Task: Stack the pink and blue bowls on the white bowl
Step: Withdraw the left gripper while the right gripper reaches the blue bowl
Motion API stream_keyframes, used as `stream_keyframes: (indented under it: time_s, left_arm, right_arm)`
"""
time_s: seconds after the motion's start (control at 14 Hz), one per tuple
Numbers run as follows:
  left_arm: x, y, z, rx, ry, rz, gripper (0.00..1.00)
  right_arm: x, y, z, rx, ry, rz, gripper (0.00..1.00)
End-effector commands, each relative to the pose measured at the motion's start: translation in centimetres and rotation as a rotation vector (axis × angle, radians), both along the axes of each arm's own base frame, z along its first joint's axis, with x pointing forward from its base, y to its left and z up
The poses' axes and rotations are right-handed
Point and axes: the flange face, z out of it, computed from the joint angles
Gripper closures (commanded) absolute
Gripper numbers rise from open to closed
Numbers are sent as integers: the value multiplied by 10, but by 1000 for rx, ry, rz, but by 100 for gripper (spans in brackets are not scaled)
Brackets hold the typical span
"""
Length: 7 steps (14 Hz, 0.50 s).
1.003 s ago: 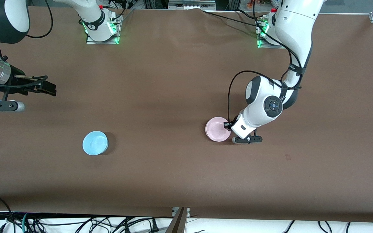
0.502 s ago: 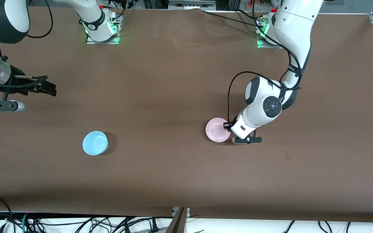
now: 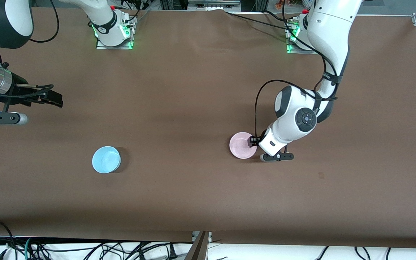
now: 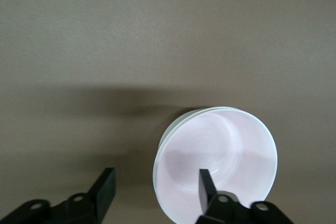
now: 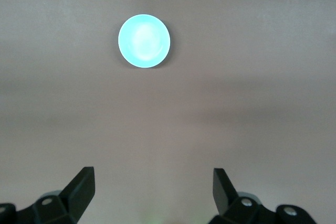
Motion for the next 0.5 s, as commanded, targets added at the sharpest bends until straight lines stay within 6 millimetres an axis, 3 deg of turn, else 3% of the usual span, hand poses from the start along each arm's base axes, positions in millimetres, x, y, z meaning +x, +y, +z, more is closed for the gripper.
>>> stream_keyframes:
  time_s: [0.0,0.22,0.43]
  left_arm:
    - [10,47,44,4,27,37,0]
    - [26,138,91,98,2,77,0]
    - [27,219,131,168,-33,-21,0]
  right_arm:
    - [-3,-1,2,21,5,-1,1]
    - [-3,-1,2,21,5,-1,1]
    - [-3,-1,1,21,2,1,1]
